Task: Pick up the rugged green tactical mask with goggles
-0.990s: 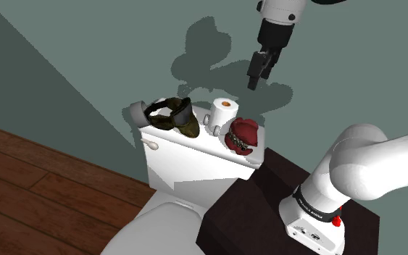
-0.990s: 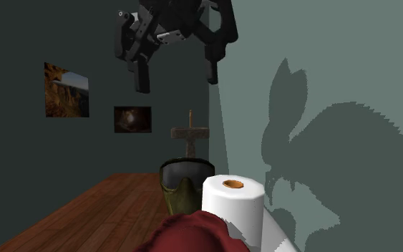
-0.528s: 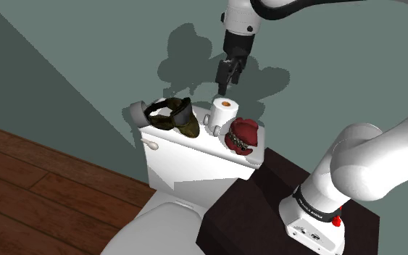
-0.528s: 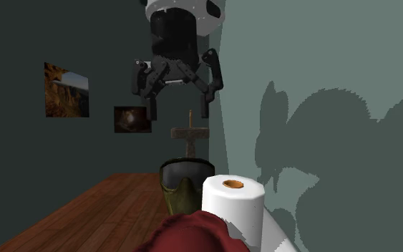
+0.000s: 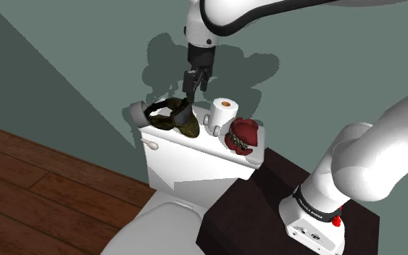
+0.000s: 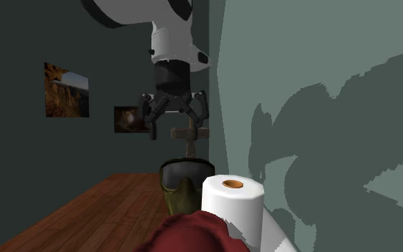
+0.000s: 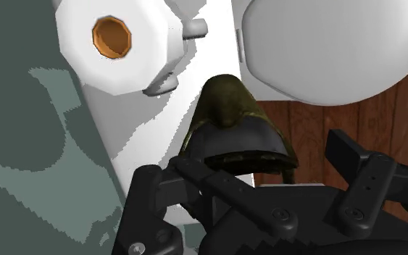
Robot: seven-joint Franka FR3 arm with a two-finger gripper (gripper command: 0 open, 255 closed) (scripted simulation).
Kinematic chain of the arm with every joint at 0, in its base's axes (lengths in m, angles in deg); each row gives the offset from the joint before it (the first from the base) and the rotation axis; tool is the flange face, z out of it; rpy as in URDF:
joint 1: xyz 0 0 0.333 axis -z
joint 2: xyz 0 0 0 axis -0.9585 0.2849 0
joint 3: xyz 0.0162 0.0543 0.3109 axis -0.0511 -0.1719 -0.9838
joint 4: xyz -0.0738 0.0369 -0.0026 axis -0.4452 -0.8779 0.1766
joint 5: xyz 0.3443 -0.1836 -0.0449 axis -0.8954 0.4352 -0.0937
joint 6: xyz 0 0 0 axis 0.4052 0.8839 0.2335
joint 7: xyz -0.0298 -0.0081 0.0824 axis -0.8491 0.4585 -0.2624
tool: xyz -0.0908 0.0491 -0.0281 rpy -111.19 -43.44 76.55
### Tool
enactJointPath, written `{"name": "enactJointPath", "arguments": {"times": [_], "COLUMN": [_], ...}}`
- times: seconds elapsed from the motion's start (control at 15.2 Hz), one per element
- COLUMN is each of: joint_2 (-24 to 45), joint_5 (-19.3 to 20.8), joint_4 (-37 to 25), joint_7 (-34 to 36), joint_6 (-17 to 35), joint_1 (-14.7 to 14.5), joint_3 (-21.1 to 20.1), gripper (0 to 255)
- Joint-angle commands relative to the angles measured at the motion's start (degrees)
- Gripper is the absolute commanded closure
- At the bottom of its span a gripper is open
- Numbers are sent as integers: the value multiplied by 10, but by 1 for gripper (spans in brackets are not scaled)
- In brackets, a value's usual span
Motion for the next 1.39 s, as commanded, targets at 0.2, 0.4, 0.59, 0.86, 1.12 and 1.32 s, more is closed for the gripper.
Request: {"name": "enactJointPath", "arguments": {"times": [0.2,0.4,0.59,0.86,1.12,1.32], "joint_2": [105,169,213,224,233,233], "joint_5": [5,13,19,22,24,24], "joint_4": [-63,-113,-144,-126,-116,-117], "joint_7": [-5,-6,-6,-5,-3,-3], "joint_6": [37,48,59,88,106,106], "joint_1": [-13,-23,-30,-31,-31,-31], "joint_3": [-18,-28,-34,-33,-33,-33], "gripper": [0,0,0,0,0,255]}}
